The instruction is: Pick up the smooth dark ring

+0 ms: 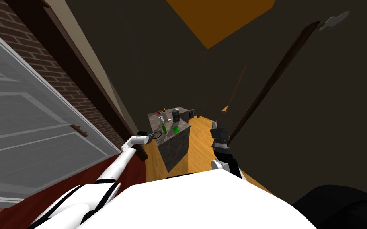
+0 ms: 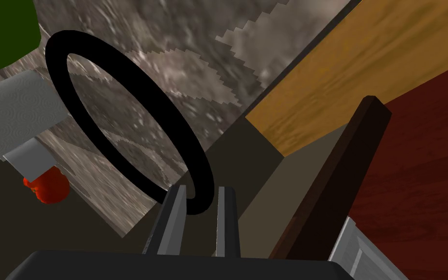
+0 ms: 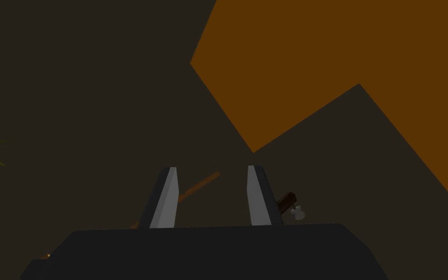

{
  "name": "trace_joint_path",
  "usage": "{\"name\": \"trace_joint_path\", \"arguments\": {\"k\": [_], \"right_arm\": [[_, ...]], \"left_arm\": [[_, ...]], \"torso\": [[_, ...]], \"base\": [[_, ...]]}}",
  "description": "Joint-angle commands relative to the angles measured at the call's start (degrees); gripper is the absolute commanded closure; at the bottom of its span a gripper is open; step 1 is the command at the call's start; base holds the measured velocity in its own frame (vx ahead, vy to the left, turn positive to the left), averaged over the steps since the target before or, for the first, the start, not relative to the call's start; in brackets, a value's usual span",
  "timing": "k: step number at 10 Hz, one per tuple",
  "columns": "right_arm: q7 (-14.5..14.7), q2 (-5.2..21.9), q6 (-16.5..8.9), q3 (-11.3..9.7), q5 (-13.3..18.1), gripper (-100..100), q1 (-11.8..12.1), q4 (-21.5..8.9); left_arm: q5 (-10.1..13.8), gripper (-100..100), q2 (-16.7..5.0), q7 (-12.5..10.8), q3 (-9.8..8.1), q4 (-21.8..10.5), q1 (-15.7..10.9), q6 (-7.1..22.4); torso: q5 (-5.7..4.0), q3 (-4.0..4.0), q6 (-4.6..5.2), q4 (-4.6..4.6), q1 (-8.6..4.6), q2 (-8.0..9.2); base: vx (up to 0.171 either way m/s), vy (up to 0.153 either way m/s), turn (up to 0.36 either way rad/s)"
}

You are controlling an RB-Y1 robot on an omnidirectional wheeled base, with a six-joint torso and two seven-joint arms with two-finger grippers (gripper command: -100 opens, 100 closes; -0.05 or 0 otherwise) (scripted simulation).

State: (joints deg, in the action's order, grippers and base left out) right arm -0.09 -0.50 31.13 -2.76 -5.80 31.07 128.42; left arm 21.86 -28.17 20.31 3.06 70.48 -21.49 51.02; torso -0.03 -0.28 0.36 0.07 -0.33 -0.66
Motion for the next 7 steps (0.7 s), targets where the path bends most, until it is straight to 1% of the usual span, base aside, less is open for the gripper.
{"name": "trace_joint_path", "arguments": {"k": [1, 2, 3, 4, 5, 6, 7], "right_arm": [[0.0, 0.0, 0.0, 0.0, 0.0, 0, 0.0, 0.0], [0.0, 0.0, 0.0, 0.0, 0.0, 0, -0.01, 0.0], [0.0, 0.0, 0.0, -0.01, 0.0, 0, -0.02, 0.0], [0.0, 0.0, 0.0, 0.0, 0.0, 0, -0.01, 0.0], [0.0, 0.0, 0.0, 0.0, 0.0, 0, -0.01, 0.0], [0.0, 0.0, 0.0, -0.01, 0.0, 0, -0.02, 0.0], [0.0, 0.0, 0.0, 0.0, 0.0, 0, 0.0, 0.0]], "left_arm": [[-0.04, 100, -0.37, -1.14, 1.25, 2.86, 0.79, 0.75], [-0.04, 100, -0.37, -1.14, 1.25, 3.64, 0.79, 0.75], [0.03, 100, -1.08, -2.97, 3.74, 5.75, 2.27, 1.7], [0.03, 100, -1.08, -2.97, 3.74, 6.69, 2.27, 1.7], [0.03, 100, -1.08, -2.97, 3.74, 7.49, 2.27, 1.7], [0.11, 100, -1.79, -4.81, 6.23, 9.66, 3.75, 2.65], [0.11, 100, -1.79, -4.81, 6.23, 11.28, 3.75, 2.65]], "torso": [[0.0, 0.0, 0.0, 0.0, 0.0, 0.0], [0.0, 0.02, 0.12, 0.04, -0.04, 0.02], [-0.01, 0.08, 0.17, 0.07, -0.07, 0.1], [-0.01, 0.06, 0.06, 0.04, -0.03, 0.1], [-0.01, 0.05, 0.09, 0.04, -0.03, 0.07], [-0.02, 0.08, 0.15, 0.06, -0.07, 0.11], [-0.01, 0.03, 0.06, 0.02, -0.07, 0.04]], "base": [[0.063, -0.004, 0.106], [0.027, 0.001, -0.025], [0.047, 0.01, 0.146], [0.063, 0.001, 0.135], [0.038, -0.006, 0.017], [0.075, -0.004, 0.167], [0.07, -0.009, 0.138]]}}
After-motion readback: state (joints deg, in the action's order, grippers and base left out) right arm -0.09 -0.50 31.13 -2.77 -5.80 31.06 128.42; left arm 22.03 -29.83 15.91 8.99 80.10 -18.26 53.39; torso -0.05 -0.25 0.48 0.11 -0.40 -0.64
